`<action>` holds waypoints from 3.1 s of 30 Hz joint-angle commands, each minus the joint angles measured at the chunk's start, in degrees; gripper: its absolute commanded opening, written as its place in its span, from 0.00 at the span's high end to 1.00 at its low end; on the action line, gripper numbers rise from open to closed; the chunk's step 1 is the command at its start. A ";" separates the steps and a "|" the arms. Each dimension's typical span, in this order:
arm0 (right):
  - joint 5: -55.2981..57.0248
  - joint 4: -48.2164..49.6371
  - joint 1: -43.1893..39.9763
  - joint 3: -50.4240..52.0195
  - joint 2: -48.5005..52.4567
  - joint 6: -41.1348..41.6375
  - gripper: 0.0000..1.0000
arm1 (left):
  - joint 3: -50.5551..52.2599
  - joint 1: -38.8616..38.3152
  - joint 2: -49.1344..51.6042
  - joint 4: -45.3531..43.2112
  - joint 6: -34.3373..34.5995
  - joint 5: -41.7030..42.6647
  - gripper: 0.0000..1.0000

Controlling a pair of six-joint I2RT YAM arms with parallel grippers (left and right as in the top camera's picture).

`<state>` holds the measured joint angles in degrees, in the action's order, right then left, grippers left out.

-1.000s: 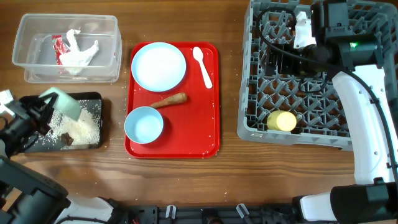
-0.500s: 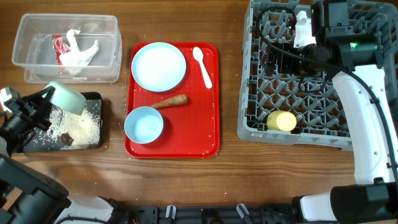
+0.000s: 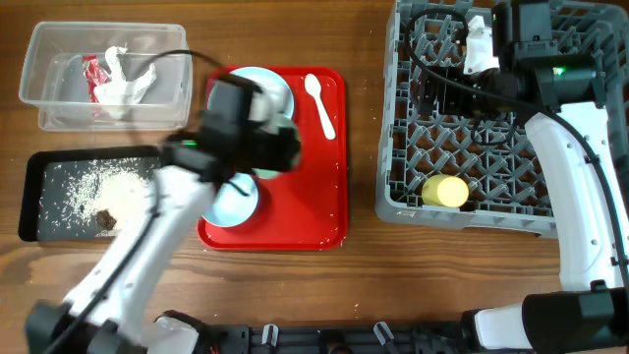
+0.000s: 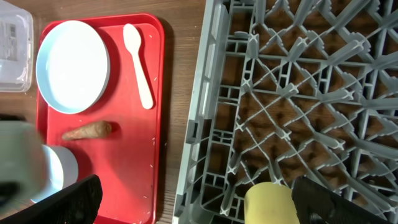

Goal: Sort waste into correct bins and load items into the dishwasher rack
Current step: 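Return the green bowl to the red tray with left gripper, then grasp the green bowl with right gripper and place it in the dish rack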

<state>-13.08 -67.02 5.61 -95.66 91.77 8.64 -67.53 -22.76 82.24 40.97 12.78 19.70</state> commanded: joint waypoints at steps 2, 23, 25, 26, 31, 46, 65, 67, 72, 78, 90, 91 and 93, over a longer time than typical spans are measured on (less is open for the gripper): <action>-1.22 -0.04 0.39 -0.22 0.72 -1.05 0.00 | -0.46 -13.22 10.69 -0.07 -0.33 -12.13 0.96; -6.32 9.16 13.35 2.36 3.63 2.60 0.01 | -7.50 4.94 -3.63 12.81 7.63 -11.87 0.49; -6.27 10.75 17.29 2.36 6.86 3.96 0.03 | -7.48 8.15 -3.69 14.23 7.58 -11.89 0.49; -6.29 10.88 18.71 2.36 8.22 3.98 0.04 | -7.48 9.03 -3.54 14.62 7.61 -11.89 0.49; -3.34 9.55 26.69 2.36 19.23 -1.75 0.10 | -7.48 15.96 -3.52 14.43 12.74 -12.11 0.35; 4.15 6.23 28.22 -0.04 29.55 -4.98 0.96 | -7.48 36.81 -3.52 8.41 13.64 -12.11 0.04; 67.34 74.27 6.91 -1.79 33.03 -52.96 0.96 | -7.48 38.27 -3.52 6.38 13.60 -12.11 0.00; 67.87 77.46 6.84 -1.79 36.26 -53.66 0.96 | -7.48 38.27 -3.52 6.38 13.60 -12.11 0.00; 67.34 75.91 7.04 -1.73 39.23 -54.12 0.96 | -7.48 38.27 -3.52 6.38 13.60 -12.11 0.00; 75.14 75.08 10.49 -1.73 39.23 -55.17 0.41 | -7.48 38.27 -3.52 6.38 13.60 -12.11 0.00; 78.44 73.07 17.53 -1.75 34.16 -52.22 0.00 | -7.48 38.27 -3.52 6.38 13.60 -12.11 0.00; 77.64 72.91 17.94 -1.75 32.74 -49.22 0.00 | -7.48 38.27 -3.52 6.38 13.60 -12.11 0.00; 70.60 69.48 19.58 -1.75 29.22 -39.60 0.00 | -7.48 38.27 -3.52 6.38 13.60 -12.11 0.00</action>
<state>64.03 5.54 23.29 -97.12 128.07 -43.18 -74.52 15.11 79.15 47.51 26.28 7.94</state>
